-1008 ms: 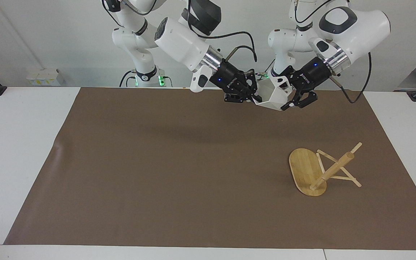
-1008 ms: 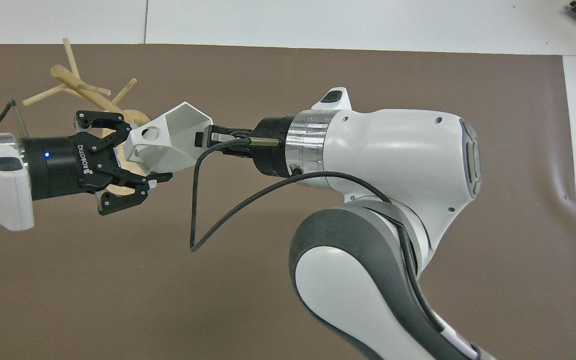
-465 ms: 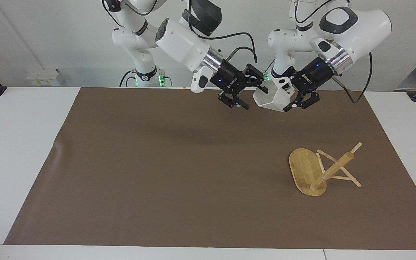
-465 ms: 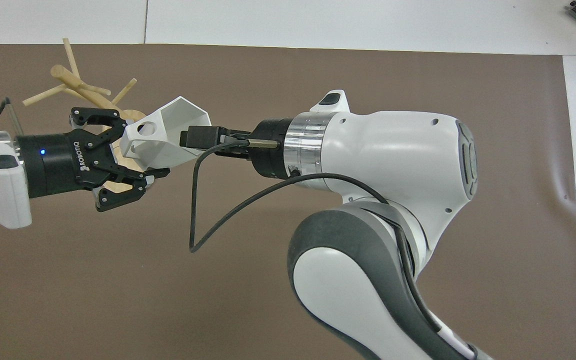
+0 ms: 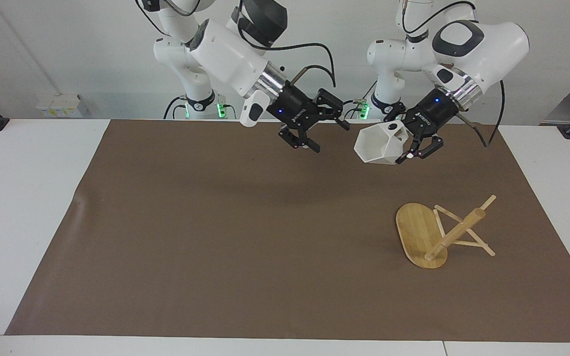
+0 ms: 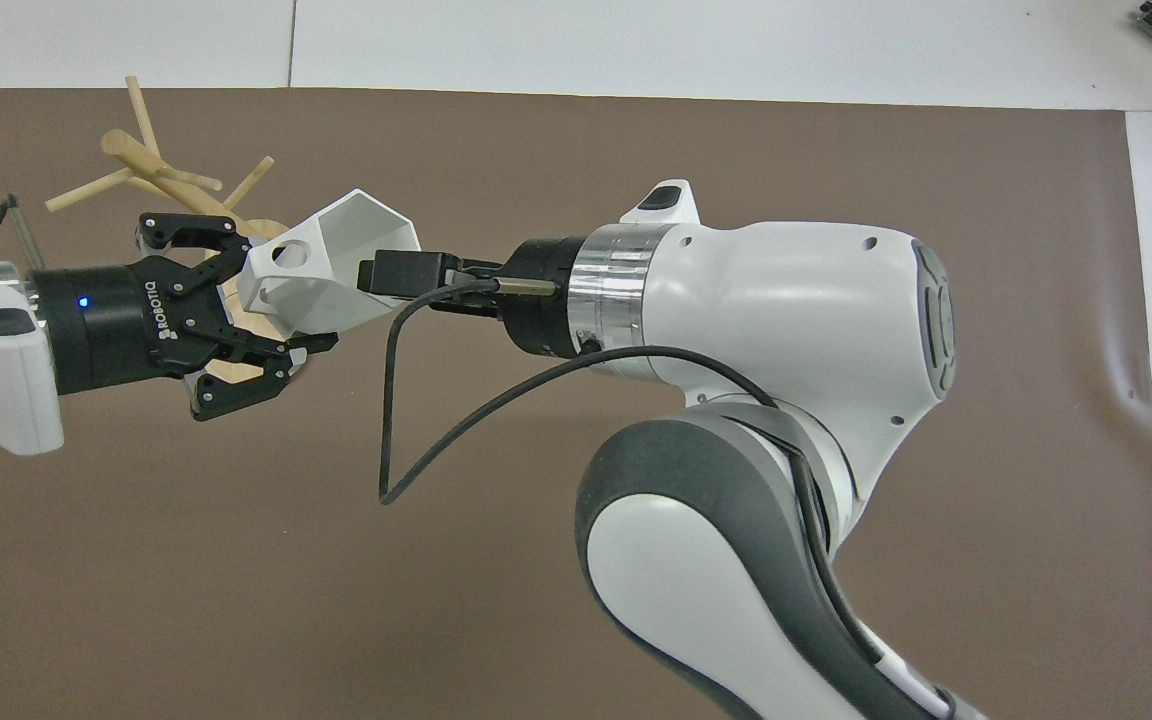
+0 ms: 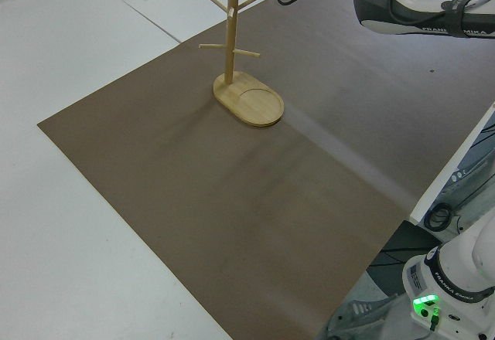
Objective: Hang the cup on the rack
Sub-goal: 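Release the cup with the right gripper and withdraw it toward rest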
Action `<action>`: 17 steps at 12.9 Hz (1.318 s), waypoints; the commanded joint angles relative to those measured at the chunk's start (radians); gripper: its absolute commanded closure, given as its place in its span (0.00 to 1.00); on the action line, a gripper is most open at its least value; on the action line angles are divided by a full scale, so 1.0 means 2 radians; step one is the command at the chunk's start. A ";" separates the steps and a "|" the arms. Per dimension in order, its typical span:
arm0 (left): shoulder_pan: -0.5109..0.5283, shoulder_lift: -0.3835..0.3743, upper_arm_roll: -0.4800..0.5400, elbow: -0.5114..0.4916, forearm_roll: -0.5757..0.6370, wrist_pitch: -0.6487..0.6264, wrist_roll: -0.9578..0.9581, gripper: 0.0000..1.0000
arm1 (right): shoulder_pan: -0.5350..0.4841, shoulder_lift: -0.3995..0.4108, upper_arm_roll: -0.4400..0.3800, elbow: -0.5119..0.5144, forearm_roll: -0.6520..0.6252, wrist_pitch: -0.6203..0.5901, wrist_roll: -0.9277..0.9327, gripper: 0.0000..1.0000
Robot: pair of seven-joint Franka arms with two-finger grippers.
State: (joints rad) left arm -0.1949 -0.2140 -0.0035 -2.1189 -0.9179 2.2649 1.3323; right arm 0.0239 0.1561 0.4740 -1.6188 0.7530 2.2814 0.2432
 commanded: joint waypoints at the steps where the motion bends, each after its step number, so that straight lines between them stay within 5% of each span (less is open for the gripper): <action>1: 0.001 -0.015 0.003 -0.039 -0.008 0.037 -0.018 1.00 | -0.006 -0.027 -0.053 -0.006 -0.002 -0.065 0.000 0.00; 5: 0.000 -0.010 0.003 -0.061 -0.008 0.106 -0.029 1.00 | -0.006 -0.040 -0.131 -0.007 -0.113 -0.166 -0.093 0.00; 11: -0.010 0.048 0.001 -0.063 -0.007 0.200 -0.099 1.00 | -0.006 -0.050 -0.186 -0.008 -0.344 -0.263 -0.181 0.00; 17: -0.010 0.098 0.003 -0.036 -0.004 0.235 -0.132 1.00 | -0.007 -0.052 -0.287 -0.011 -0.386 -0.257 -0.227 0.00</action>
State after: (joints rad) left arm -0.2071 -0.0495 -0.0040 -2.2266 -0.9184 2.7047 1.0869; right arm 0.0135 0.0735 -0.0622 -1.6213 -0.0010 1.7521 -0.2021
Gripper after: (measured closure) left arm 0.291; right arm 0.000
